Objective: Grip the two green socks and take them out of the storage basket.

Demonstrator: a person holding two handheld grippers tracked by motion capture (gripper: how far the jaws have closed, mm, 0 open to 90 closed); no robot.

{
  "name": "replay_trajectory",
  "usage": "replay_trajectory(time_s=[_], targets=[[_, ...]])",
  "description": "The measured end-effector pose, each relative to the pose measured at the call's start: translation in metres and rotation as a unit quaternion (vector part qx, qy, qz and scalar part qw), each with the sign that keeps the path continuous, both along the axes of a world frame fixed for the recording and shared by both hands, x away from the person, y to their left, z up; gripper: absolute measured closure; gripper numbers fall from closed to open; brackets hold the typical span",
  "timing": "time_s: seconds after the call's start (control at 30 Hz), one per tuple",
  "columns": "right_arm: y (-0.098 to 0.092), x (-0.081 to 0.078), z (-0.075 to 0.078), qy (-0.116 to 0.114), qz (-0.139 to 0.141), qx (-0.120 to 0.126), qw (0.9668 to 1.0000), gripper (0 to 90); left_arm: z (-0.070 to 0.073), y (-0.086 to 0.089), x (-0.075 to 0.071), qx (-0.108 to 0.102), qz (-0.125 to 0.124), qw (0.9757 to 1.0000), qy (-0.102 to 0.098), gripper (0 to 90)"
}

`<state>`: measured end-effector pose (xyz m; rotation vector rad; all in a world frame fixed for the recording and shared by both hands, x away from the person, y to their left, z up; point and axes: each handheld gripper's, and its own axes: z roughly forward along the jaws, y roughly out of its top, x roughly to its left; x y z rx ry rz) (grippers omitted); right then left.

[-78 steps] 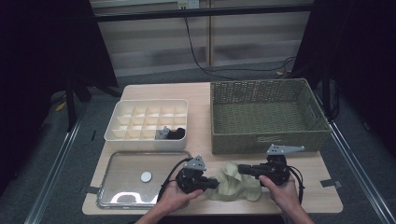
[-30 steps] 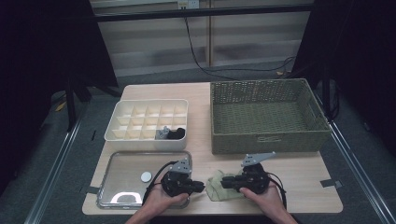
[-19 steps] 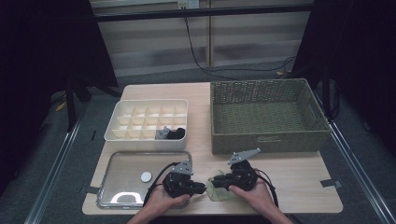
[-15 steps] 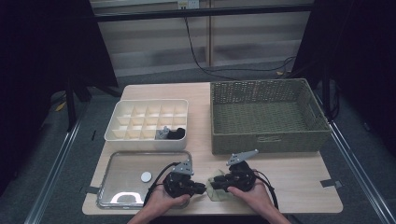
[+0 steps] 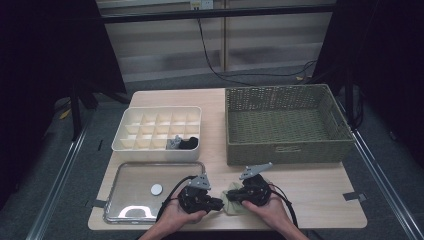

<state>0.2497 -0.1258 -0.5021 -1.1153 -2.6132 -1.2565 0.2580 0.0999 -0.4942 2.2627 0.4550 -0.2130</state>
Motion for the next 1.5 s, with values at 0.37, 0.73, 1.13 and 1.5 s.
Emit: replay_trajectory(time_s=[0.37, 0.73, 1.13, 1.5], targets=[[-0.003, 0.002, 0.000, 0.019, -0.002, 0.021, 0.9996, 83.5, -0.001, -0.011, 0.000, 0.003, -0.011, 0.9999, -0.004, 80.1], [-0.009, 0.004, 0.007, 0.021, -0.007, 0.052, 0.9984, 85.2, -0.002, -0.014, 0.000, 0.004, -0.007, 1.0000, -0.006, 78.8], [-0.032, 0.002, 0.046, -0.017, -0.030, 0.132, 0.9907, 86.4, -0.003, -0.014, -0.001, 0.006, -0.005, 1.0000, -0.006, 79.0], [-0.042, -0.003, 0.070, -0.041, -0.038, 0.170, 0.9838, 86.5, -0.003, -0.013, -0.001, 0.002, -0.003, 1.0000, -0.009, 79.4]])
